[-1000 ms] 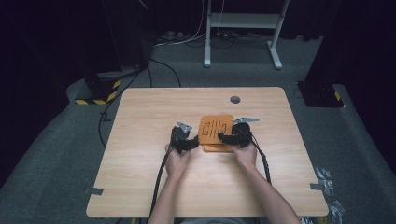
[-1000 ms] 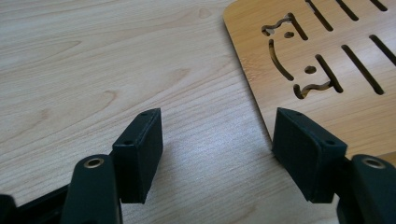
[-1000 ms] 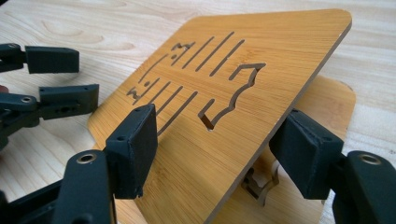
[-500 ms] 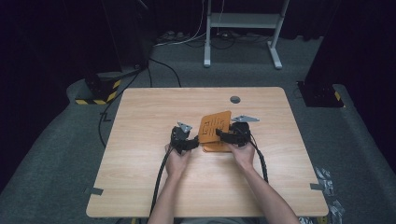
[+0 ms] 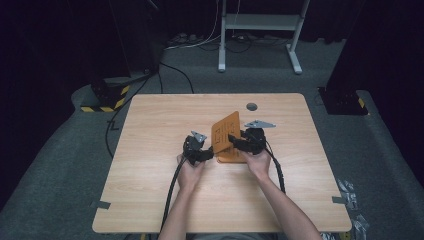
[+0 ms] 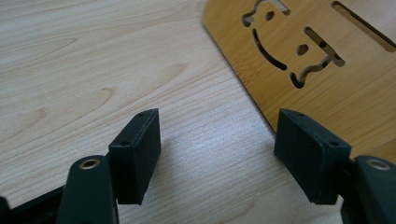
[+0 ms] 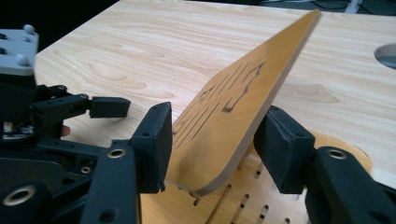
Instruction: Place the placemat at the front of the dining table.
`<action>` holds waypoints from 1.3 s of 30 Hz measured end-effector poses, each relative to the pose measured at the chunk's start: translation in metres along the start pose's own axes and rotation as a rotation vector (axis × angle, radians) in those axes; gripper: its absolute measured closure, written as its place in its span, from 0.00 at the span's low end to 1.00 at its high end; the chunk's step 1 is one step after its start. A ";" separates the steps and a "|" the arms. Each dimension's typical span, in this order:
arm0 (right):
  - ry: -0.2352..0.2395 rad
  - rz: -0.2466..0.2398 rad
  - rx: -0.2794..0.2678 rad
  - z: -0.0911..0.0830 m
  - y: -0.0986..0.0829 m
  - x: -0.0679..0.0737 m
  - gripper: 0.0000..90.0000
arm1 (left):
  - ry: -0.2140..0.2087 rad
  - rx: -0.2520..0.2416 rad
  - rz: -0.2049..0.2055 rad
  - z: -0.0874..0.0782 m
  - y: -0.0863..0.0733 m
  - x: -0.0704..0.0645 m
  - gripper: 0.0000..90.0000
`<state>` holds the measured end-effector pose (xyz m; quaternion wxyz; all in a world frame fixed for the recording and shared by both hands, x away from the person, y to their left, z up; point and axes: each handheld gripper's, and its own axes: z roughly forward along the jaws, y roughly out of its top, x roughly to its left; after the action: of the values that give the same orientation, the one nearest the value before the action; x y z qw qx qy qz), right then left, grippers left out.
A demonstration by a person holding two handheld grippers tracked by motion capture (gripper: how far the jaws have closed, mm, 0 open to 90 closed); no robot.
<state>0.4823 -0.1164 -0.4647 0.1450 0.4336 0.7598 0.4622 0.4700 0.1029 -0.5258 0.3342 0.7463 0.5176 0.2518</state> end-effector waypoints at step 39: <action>0.123 -0.049 -0.025 0.020 0.021 0.029 0.96 | -0.043 0.010 -0.022 -0.002 -0.002 0.007 0.35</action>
<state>0.4887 -0.0783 -0.4529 0.1147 0.3836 0.7720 0.4936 0.4697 0.1106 -0.5256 0.3444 0.7474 0.5197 0.2295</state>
